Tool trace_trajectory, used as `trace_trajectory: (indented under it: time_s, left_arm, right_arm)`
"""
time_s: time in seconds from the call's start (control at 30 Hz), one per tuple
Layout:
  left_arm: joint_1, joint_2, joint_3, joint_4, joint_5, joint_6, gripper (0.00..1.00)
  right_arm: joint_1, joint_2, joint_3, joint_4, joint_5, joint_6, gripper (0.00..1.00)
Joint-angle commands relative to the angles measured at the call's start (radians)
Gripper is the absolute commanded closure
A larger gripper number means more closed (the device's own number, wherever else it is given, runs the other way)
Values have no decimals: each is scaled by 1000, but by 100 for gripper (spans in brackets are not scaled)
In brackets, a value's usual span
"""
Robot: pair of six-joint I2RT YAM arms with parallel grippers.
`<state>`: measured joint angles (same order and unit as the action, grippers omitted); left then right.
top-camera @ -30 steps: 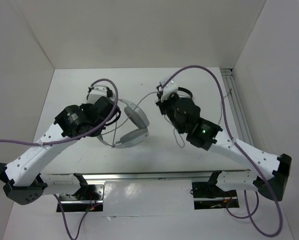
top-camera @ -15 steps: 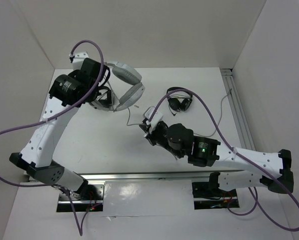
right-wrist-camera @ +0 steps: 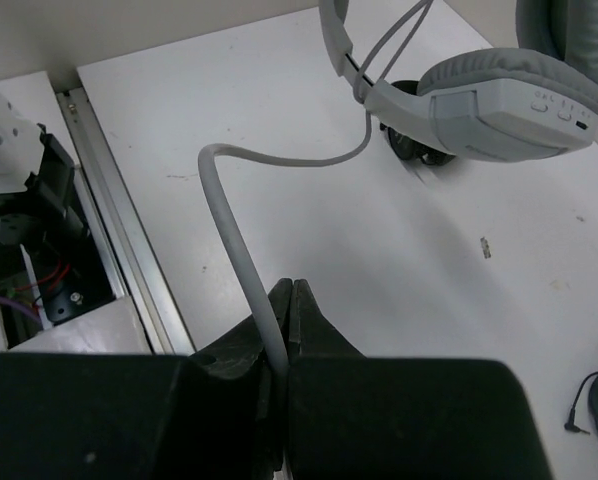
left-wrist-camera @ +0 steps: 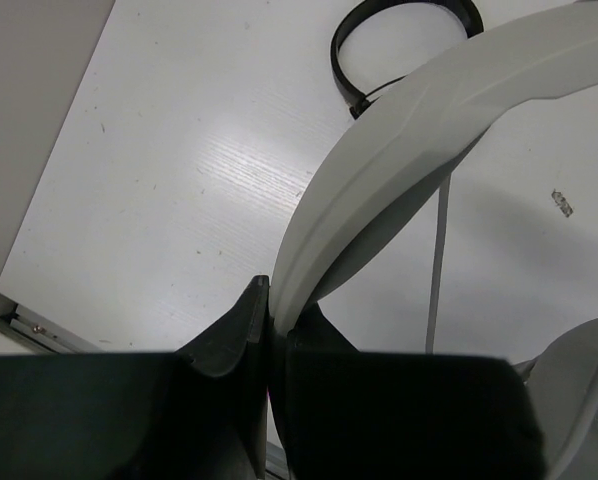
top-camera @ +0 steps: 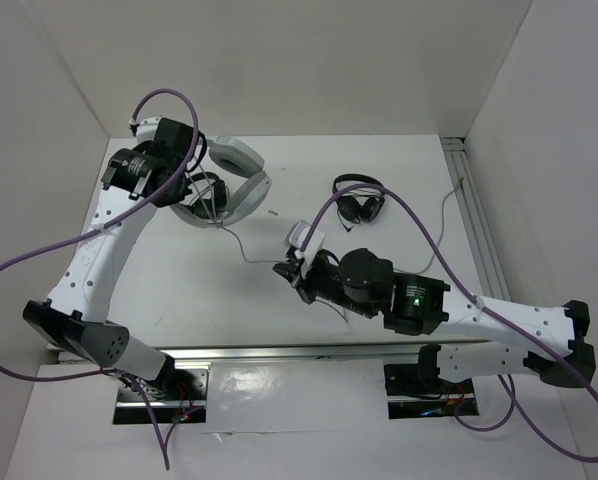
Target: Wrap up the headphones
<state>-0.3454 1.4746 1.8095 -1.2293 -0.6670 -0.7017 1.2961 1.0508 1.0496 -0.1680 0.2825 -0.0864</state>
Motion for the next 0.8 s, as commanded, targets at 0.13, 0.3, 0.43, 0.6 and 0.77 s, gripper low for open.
trace_trajectory:
  time_s: [0.13, 0.3, 0.43, 0.6, 0.77]
  left_arm:
    - [-23, -13, -111, 113, -98, -22, 100]
    - [-10, -13, -159, 93, -102, -105, 100]
    - [-58, -2, -192, 103, -112, -38, 100]
    - [-196, -39, -327, 189, -53, 105, 100]
    - [-285, -169, -470, 208, 12, 174, 100]
  right_arm:
    - [11, -48, 96, -34, -14, 16, 100]
    - [11, -17, 176, -88, -32, 16, 100]
    - [11, -17, 167, -79, 38, -6, 100]
    - [20, -17, 167, -44, 330, -146, 100]
    - [-81, 50, 144, 82, 511, -332, 97]
